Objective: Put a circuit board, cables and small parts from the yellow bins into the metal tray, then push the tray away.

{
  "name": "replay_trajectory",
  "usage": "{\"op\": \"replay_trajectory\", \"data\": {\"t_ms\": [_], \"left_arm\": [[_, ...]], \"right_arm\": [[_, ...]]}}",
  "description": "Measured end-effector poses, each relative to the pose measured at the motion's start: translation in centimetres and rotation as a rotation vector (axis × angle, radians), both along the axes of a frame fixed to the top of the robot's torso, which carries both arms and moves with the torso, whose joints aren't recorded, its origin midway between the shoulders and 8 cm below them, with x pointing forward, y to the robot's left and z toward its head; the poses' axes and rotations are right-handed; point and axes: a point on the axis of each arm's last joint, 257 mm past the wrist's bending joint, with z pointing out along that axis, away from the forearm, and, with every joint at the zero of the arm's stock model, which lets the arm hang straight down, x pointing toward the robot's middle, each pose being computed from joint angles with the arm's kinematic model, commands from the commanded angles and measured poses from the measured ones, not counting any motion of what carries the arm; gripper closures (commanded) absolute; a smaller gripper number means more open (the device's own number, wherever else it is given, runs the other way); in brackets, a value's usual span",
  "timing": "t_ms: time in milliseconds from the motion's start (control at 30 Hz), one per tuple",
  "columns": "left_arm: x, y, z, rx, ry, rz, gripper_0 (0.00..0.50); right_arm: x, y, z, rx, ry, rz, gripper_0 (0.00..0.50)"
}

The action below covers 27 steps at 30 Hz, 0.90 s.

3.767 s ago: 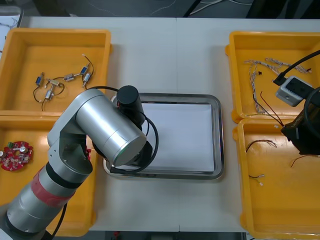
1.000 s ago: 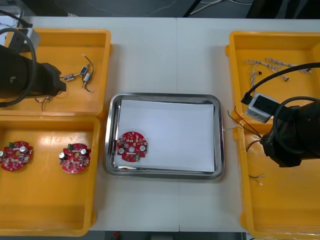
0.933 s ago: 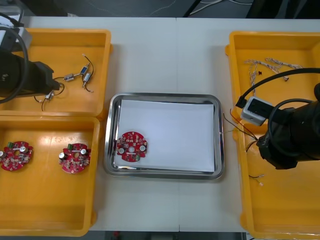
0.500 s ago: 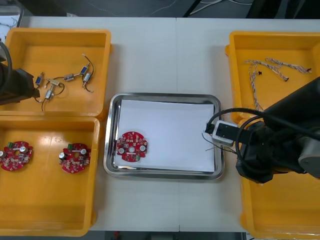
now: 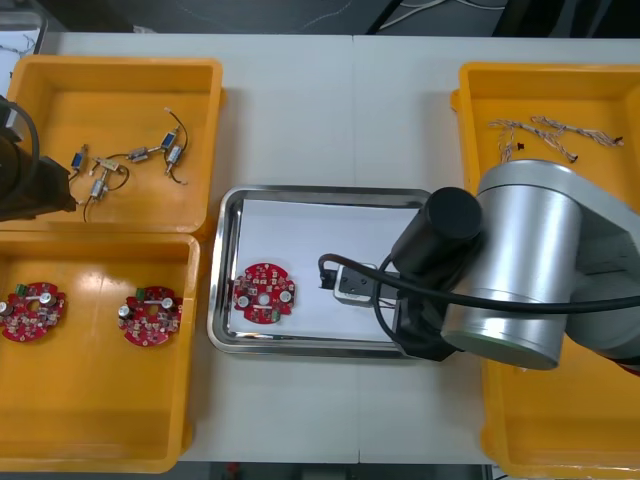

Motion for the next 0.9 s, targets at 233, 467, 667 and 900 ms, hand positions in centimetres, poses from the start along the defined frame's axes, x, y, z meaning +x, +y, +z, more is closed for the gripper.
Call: {"op": "replay_trajectory", "data": {"t_ms": [233,467,667,900], "left_arm": [[3.0,-0.2,0.3,0.008,-0.027,0.006,0.0],[6.9,0.0,1.1,0.04,-0.121,0.006,0.0],[8.4,-0.3,0.7,0.045,-0.129,0.002,0.0],[8.3,-0.5,-0.4,0.051,-0.098,-0.003,0.0]], "right_arm": [[0.0,1.8,-2.3,-0.015,0.004,0.032,0.5],[-0.5,1.5,-4.1,-0.06,0.014,0.046,0.5],[0.1,1.3,-5.7,-0.08,0.031,0.02,0.5],[1.2,1.9,-6.9,-0.074,0.039,-0.017,0.5]]}}
